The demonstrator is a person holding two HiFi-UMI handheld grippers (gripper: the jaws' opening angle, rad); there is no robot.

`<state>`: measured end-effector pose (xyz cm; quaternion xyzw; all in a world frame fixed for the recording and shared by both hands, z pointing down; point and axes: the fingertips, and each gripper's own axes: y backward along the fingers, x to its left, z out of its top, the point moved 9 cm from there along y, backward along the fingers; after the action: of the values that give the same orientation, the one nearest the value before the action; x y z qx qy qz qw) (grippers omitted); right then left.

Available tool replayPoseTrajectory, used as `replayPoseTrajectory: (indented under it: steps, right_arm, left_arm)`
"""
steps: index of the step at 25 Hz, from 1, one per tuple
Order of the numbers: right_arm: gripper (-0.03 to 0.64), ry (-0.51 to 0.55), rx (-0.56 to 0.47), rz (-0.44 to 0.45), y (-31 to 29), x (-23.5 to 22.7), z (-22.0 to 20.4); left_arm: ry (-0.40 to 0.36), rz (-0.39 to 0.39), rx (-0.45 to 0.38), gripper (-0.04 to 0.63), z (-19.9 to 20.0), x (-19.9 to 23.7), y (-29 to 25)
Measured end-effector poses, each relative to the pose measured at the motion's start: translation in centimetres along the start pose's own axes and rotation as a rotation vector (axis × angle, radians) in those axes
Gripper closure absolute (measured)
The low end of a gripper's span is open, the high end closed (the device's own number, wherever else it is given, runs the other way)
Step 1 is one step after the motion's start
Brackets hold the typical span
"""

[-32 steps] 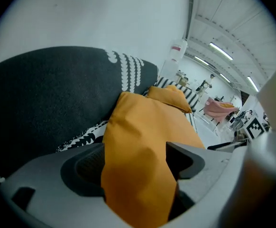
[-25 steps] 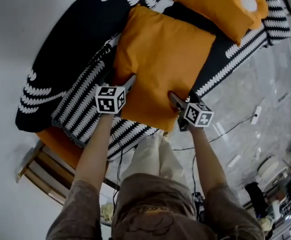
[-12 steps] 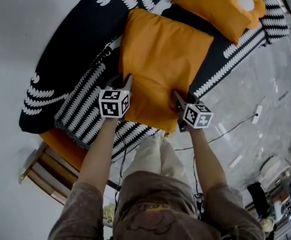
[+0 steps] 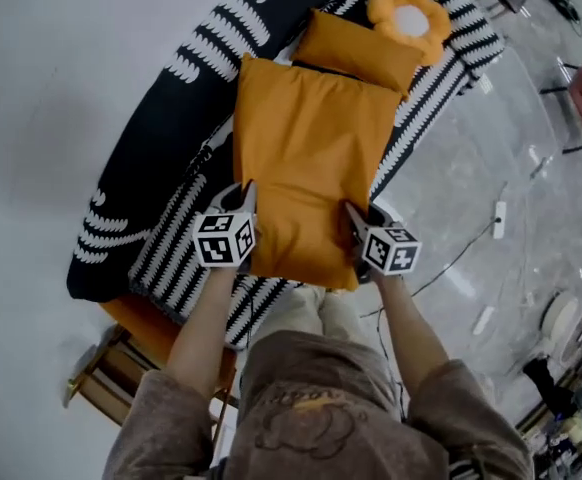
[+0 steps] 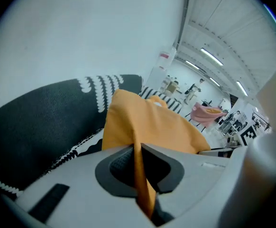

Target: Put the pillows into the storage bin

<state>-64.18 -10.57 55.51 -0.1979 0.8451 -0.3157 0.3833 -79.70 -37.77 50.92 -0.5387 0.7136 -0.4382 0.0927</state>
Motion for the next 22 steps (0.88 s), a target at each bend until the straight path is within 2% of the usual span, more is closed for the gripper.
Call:
replayPoseTrajectory:
  steps: [3, 7, 10, 13, 22]
  right_arm:
    - [0.499, -0.013, -0.077, -0.036, 6.0, 0.1, 2.2]
    - [0.499, -0.045, -0.152, -0.075, 14.9, -0.8, 2.9]
    - [0.499, -0.067, -0.226, -0.147, 21.5, -2.7, 3.5]
    - [0.5, -0.104, -0.312, -0.21, 27.8, -5.5, 3.6]
    - [0.503, -0.21, -0.48, -0.36, 44.5, -17.3, 2.0]
  left_arm:
    - [-0.061, -0.052, -0.04, 0.58, 3.3, -4.9, 2.3]
    - [-0.102, -0.121, -0.056, 0.58, 4.8, -12.4, 5.0]
    - [-0.147, -0.193, -0.057, 0.58, 6.0, -18.6, 5.1]
    - [-0.221, -0.269, -0.055, 0.58, 7.1, -25.6, 4.4]
    - [-0.372, -0.462, -0.015, 0.581, 6.4, -46.9, -0.2]
